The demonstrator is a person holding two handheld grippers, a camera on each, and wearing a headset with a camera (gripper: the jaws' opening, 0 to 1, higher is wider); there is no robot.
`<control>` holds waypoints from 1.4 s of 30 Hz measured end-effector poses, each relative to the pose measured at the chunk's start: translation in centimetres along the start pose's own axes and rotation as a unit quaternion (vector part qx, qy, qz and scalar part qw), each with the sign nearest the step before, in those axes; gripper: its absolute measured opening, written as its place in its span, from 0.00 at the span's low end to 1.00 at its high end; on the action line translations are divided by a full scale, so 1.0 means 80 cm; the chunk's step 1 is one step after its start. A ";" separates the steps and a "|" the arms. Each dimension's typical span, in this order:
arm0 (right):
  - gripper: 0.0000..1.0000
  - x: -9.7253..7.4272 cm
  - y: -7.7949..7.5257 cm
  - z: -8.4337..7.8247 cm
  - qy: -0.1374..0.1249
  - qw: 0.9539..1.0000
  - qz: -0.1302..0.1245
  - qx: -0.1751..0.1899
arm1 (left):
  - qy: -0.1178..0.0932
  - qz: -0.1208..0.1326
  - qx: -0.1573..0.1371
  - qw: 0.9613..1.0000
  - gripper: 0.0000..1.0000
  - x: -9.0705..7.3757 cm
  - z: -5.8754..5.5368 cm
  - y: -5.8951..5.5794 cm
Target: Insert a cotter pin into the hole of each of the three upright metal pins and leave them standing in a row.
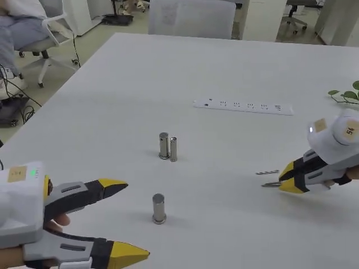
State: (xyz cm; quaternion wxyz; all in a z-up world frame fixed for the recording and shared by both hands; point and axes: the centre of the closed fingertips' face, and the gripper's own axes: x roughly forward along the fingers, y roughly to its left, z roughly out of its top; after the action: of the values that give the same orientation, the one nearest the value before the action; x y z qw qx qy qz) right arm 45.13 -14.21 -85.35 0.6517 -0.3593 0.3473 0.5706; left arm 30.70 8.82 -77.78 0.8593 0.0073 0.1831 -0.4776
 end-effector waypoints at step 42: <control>0.02 -0.011 0.034 -0.008 0.035 0.999 0.012 -0.036 | -0.007 0.003 0.013 1.000 0.78 -0.005 0.015 -0.005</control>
State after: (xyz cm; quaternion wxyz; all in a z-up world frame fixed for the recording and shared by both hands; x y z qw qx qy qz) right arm 42.33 -14.93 -85.07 0.6190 -0.3980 0.3530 0.5777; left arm 30.56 8.72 -76.50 0.8617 0.0158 0.1704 -0.4776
